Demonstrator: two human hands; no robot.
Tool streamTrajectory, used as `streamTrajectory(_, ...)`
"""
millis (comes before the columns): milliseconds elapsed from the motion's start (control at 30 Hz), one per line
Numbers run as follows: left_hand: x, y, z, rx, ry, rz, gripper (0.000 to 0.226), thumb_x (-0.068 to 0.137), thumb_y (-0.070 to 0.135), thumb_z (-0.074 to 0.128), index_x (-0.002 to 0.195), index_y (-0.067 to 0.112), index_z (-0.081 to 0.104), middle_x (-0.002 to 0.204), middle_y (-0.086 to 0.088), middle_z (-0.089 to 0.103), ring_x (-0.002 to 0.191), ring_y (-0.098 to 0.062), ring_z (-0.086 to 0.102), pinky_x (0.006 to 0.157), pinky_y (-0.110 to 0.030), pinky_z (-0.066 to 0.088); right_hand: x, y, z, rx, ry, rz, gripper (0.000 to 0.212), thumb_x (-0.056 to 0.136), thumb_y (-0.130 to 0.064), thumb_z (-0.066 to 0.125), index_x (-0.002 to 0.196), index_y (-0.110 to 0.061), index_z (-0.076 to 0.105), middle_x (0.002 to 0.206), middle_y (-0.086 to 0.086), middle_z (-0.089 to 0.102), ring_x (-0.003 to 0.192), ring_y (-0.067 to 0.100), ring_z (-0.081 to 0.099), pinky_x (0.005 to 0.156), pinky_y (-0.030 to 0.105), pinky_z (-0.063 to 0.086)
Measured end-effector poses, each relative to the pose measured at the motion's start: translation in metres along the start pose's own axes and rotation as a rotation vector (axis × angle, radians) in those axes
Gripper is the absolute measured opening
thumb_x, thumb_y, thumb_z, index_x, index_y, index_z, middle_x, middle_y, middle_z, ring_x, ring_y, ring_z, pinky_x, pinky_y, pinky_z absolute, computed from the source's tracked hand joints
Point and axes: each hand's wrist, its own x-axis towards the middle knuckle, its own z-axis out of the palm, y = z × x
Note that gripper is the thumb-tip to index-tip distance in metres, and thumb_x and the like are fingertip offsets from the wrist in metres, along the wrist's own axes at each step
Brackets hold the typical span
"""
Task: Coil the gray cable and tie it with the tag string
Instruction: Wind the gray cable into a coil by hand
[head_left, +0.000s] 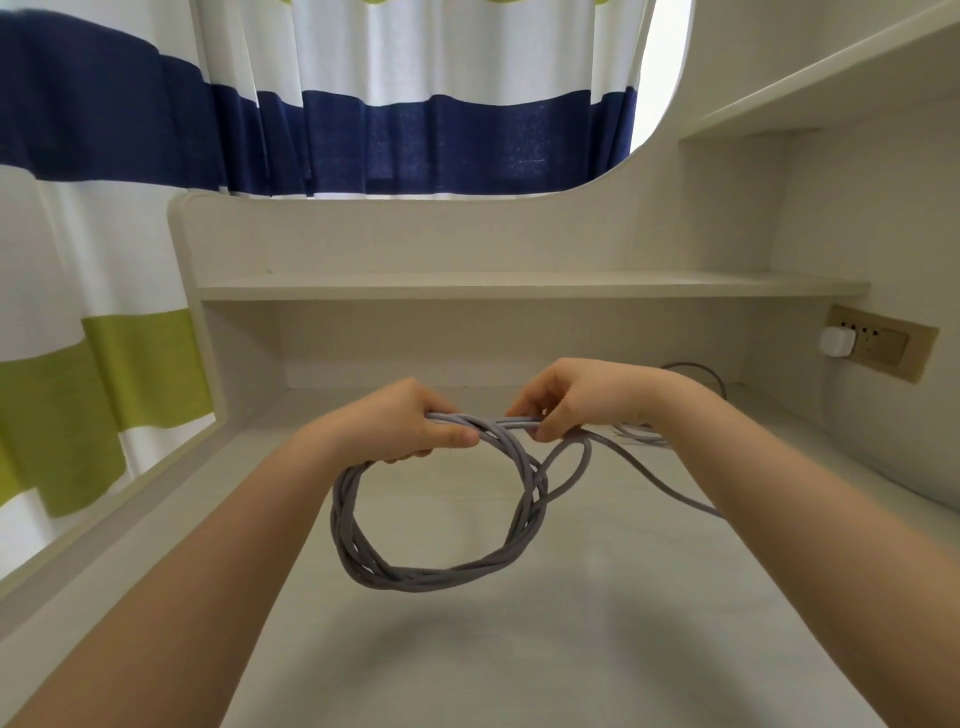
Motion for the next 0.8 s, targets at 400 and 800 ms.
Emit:
streamTrajectory(400,0.007,-0.017,0.008,-0.09,0.32,-0.16,0.035,0.081,0.049,0.058,0.064,0.019,0.065,0.048,0.0,0.041,0.035,-0.013,0.032,0.037,-0.019,0.026,0.008,0.006,0.002,-0.064,0.604,-0.024,0.021,0.085,-0.018,0.061,0.103,-0.015,0.07,0.078,-0.001,0.065,0.064,0.004,0.052,0.058,0.02,0.037)
streamTrajectory(800,0.01,-0.013,0.021,-0.807,0.525,-0.095,0.039,0.089,0.037,0.053,0.062,0.01,0.049,0.032,0.009,0.03,0.027,-0.007,0.02,0.033,-0.012,0.018,0.018,0.02,0.049,0.854,0.803,-0.055,0.011,0.085,-0.012,0.061,0.077,-0.011,0.069,0.056,0.003,0.052,0.035,0.005,0.041,0.037,0.016,0.032)
